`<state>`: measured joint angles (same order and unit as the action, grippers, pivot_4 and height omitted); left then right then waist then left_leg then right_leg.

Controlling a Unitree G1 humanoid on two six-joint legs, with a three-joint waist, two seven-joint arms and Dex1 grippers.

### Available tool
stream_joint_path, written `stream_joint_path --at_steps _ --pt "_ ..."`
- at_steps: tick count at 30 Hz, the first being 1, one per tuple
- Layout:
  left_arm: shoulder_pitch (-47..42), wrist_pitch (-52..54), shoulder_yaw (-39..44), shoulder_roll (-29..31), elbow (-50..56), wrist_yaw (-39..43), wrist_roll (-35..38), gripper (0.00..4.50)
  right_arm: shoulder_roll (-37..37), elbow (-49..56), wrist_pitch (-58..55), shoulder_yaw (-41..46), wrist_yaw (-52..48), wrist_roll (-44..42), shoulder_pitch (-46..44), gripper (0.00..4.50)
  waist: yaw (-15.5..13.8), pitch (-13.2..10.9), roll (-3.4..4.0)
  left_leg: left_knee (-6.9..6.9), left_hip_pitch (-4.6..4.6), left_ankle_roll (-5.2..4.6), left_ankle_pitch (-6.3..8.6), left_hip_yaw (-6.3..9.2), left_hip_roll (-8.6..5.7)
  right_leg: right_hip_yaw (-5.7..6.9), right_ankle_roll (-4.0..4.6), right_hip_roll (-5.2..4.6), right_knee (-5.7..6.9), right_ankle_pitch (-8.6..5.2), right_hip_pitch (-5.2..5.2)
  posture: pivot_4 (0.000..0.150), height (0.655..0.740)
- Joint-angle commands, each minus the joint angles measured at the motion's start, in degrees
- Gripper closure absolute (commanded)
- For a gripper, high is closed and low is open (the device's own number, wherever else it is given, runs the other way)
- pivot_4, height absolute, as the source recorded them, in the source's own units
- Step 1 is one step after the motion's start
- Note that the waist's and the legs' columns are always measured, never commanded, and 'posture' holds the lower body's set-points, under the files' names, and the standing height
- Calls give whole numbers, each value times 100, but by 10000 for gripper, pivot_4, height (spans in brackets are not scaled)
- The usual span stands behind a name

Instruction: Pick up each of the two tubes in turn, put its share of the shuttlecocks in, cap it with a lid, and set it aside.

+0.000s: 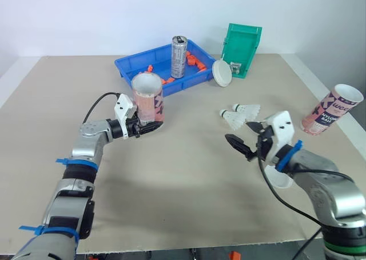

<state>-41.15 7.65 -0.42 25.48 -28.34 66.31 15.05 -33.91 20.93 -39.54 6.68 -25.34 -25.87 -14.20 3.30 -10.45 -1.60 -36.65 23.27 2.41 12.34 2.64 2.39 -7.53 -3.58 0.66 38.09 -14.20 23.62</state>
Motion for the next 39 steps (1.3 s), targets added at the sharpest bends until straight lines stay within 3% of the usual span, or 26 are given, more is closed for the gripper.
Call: stream_joint_path --at_steps 1,7,15,18,25,26,36,39 --pt "259 -6 -437 641 842 671 -266 16692 189 -431 121 -186 270 377 -371 0 14 0 0 1 0 0 0 0 1 0 2 1 0 0 1 1500 7400" --pt "674 -152 -904 1536 1240 1262 -662 16692 393 -1060 251 -325 246 652 -765 0 45 1 2 5 1 -1 0 1 3 4 9 0 0 -6 3 1500 7400" --pt "967 -15 -1061 2093 1856 1629 -685 16692 731 -1969 595 -567 146 991 -1310 0 103 1 3 9 1 -4 2 -1 7 6 15 2 2 -12 8 1500 7400" --pt "1009 48 -1056 2132 1942 1638 -630 16922 782 -2131 668 -592 58 1034 -1392 9008 106 1 4 10 2 -4 2 -2 8 5 16 3 3 -12 10 1500 7400" --pt "1270 380 -1120 2330 2268 1815 -509 16922 874 -2172 728 -548 -31 1056 -1461 41496 106 1 4 10 4 -18 11 -2 8 6 21 2 4 -21 12 1500 7400" --pt "1283 403 -1140 2361 2273 1827 -524 16922 885 -2168 720 -554 -29 1064 -1479 43721 107 1 4 10 4 -19 11 -2 8 7 22 3 5 -22 13 1500 7400" --pt "1407 569 -1186 2386 2302 1906 -526 16922 597 -1236 968 -718 -462 1153 -1401 43721 111 3 10 11 2 -21 12 -3 9 6 24 4 7 -24 15 1500 7400" --pt "1417 678 -1193 2331 2227 1933 -450 16922 -120 -363 1235 -713 -1467 920 -1393 43721 108 2 19 12 5 -25 15 -4 8 6 22 3 7 -29 17 1500 7400"
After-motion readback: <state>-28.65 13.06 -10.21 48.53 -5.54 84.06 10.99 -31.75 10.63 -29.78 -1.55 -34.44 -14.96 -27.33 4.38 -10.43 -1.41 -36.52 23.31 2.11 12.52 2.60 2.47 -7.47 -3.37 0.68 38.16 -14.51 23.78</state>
